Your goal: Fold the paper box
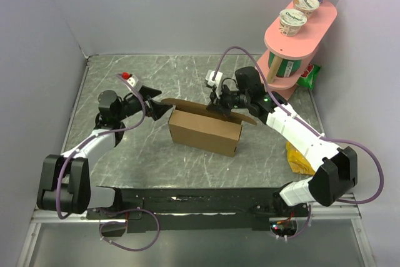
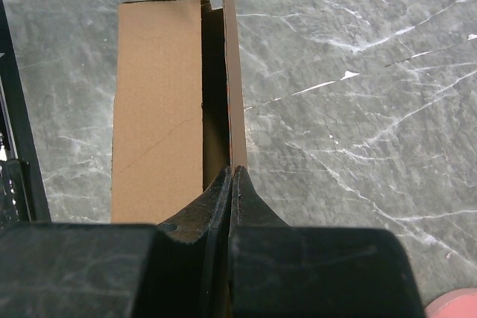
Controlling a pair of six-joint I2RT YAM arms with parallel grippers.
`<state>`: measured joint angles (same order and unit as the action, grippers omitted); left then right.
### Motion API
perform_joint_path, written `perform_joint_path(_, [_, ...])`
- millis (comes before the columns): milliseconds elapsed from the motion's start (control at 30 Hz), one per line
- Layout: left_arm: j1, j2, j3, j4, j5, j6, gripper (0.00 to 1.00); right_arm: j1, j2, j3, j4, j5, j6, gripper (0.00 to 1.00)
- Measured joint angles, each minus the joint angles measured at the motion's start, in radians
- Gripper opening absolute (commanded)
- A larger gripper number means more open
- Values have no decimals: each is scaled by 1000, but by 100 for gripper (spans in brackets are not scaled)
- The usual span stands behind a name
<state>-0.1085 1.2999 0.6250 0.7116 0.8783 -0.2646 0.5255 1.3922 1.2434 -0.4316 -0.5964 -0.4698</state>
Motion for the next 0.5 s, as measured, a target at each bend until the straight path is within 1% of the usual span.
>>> perform_joint_path(33, [-9, 10, 10, 0, -10, 6, 97, 0, 0, 0, -1, 0, 0, 0])
perform_joint_path(133, [-25, 35, 31, 0, -37, 17, 88, 0, 0, 0, -2, -2, 0, 0])
perform_joint_path(167, [-26, 41, 35, -3, -44, 19, 79, 0, 0, 0, -2, -2, 0, 0])
perform_joint_path(267, [-27, 57, 53, -29, -57, 26, 63, 0, 0, 0, 0, 0, 1, 0])
perform_joint_path(333, [-31, 62, 66, -52, -67, 35, 60, 0, 0, 0, 6, 6, 5, 0])
perform_joint_path(367, [-35, 62, 66, -57, -74, 38, 53, -1, 0, 0, 8, 10, 6, 0])
perform_joint_path(433, [-47, 61, 66, -69, -93, 41, 49, -2, 0, -2, 14, 15, 9, 0])
perform_joint_path(500, [-58, 61, 66, -82, -109, 40, 41, -3, 0, -6, 24, 27, 11, 0])
